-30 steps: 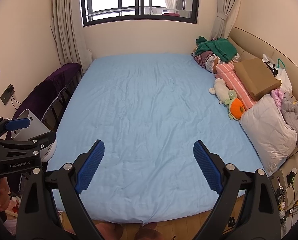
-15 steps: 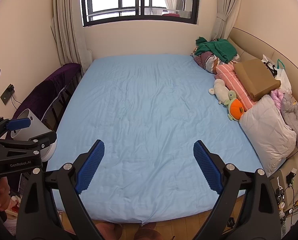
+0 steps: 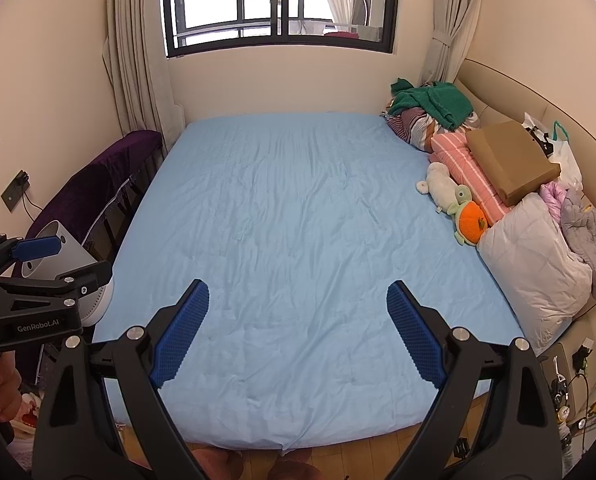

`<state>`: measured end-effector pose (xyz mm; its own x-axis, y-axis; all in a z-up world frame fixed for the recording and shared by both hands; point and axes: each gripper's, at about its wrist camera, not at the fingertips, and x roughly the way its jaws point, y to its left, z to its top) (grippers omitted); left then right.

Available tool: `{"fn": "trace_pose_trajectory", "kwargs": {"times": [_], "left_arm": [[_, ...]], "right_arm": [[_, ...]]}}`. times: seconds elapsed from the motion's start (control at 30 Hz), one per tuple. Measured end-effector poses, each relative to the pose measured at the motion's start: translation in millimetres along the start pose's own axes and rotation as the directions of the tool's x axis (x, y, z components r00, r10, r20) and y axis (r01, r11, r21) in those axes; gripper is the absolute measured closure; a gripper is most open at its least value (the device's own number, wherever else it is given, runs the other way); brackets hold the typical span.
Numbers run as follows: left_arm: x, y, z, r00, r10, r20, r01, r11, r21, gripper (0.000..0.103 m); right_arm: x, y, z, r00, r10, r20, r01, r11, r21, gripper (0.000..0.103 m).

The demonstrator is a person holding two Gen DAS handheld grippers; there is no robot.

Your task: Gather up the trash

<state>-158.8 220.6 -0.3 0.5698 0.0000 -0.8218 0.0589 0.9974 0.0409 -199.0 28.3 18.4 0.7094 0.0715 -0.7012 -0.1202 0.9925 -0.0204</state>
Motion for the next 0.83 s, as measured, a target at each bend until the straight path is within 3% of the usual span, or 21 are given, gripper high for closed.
{"fn": "trace_pose_trajectory", "kwargs": {"times": [0.13,0.57,0.83], "left_arm": [[-2.8,0.8,1.1,1.0,-0.009,0.021,0.009,1.0,-0.004,0.012],[-2.2,-4.7,-0.4,0.999,0.0,0.047,-0.002,0.999,0.035,0.012],[3.3,-5.9,1.3,1.0,-0.003,0.014,0.003,1.0,0.013,0.012]], "right_arm": [[-0.7,-0.1,0.5,1.0,-0.001,0.003,0.001,1.0,-0.003,0.016],[-2.6,-6.9,1.7,1.0,-0.005,0.008,0.005,1.0,-0.004,0.016],[-2.4,-8.9,2.0,1.0,-0.005,0.008,0.005,1.0,-0.002,0.016]]}}
